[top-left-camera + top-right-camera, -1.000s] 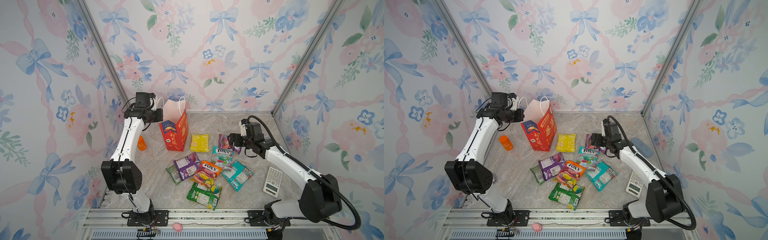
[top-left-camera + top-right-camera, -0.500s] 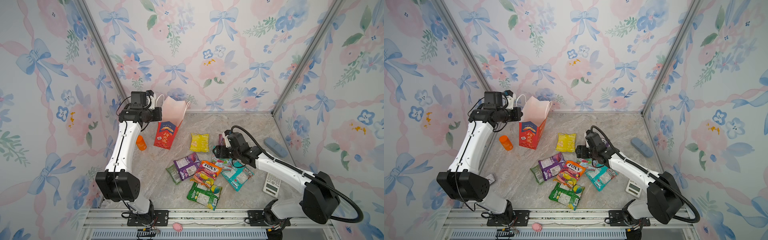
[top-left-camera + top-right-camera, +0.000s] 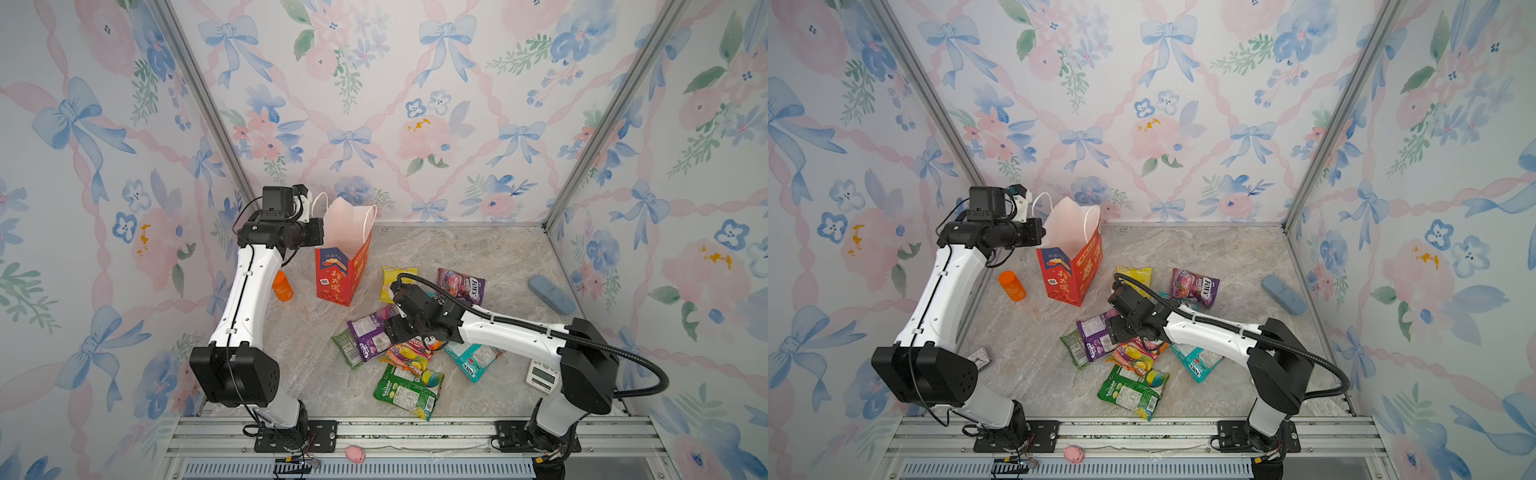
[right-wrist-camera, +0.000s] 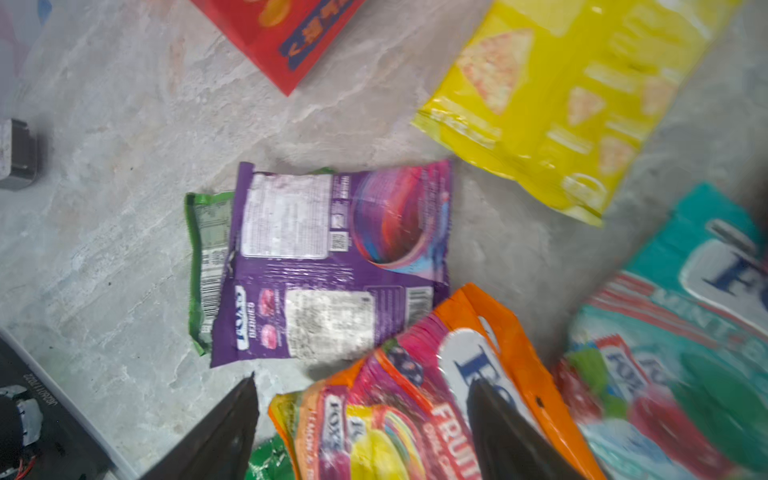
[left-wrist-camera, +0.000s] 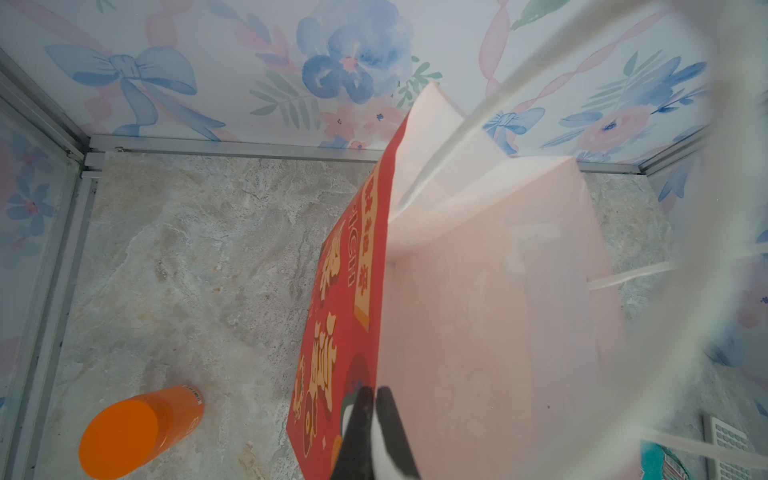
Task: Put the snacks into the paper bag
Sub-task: 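Grasp the paper bag rim with left gripper while right reaches toward candy, then grasp the orange Fox's Fruits packet with the right gripper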
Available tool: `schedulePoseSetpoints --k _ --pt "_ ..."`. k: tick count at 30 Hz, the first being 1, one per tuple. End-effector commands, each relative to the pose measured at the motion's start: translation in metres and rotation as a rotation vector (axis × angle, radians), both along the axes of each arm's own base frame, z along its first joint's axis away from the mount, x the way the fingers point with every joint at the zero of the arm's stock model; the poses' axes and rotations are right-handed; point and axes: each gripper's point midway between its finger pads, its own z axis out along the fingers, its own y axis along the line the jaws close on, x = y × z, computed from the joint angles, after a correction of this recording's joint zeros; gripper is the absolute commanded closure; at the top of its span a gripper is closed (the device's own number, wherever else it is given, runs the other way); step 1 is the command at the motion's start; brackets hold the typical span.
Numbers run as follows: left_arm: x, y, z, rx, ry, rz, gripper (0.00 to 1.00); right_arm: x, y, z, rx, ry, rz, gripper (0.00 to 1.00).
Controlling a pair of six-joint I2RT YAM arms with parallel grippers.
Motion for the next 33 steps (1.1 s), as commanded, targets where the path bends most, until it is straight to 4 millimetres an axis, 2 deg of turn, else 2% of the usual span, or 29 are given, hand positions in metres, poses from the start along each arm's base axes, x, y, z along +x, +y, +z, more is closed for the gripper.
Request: schedulePoseSetpoints --k 1,5,10,14,17,22,24,28,33 --pt "-0.009 0.012 0.018 0.029 -0.046 0.039 1.00 -0.016 0.017 -0.015 -0.151 -0.032 0.151 0.20" --pt "-0.011 0.022 0.020 0.057 -0.053 0.080 1.00 -0.024 0.048 -0.030 -0.187 -0.035 0.242 0.21" --pt "-0.014 0.027 0.019 0.066 -0.051 0.101 1.00 -0.027 0.065 -0.055 -0.250 -0.004 0.293 0.22" --pt "-0.017 0.027 0.020 0.061 -0.054 0.101 1.00 -0.019 0.056 -0.075 -0.331 0.003 0.264 0.23" --pt "-0.020 0.028 0.017 0.059 -0.046 0.103 1.00 -0.010 0.041 -0.088 -0.372 0.017 0.214 0.26" --pt "-0.026 0.026 0.003 0.047 -0.013 0.103 1.00 0.010 0.012 -0.094 -0.332 0.072 0.101 0.29" --pt "-0.028 0.024 -0.001 0.041 -0.003 0.096 1.00 0.019 -0.003 -0.094 -0.324 0.080 0.064 0.30" --pt "-0.032 0.020 -0.003 0.018 0.004 0.078 1.00 0.029 -0.019 -0.087 -0.321 0.072 0.050 0.31" --pt "-0.039 0.006 -0.003 -0.041 0.011 0.024 1.00 0.028 -0.012 -0.058 -0.203 0.073 0.091 0.29"
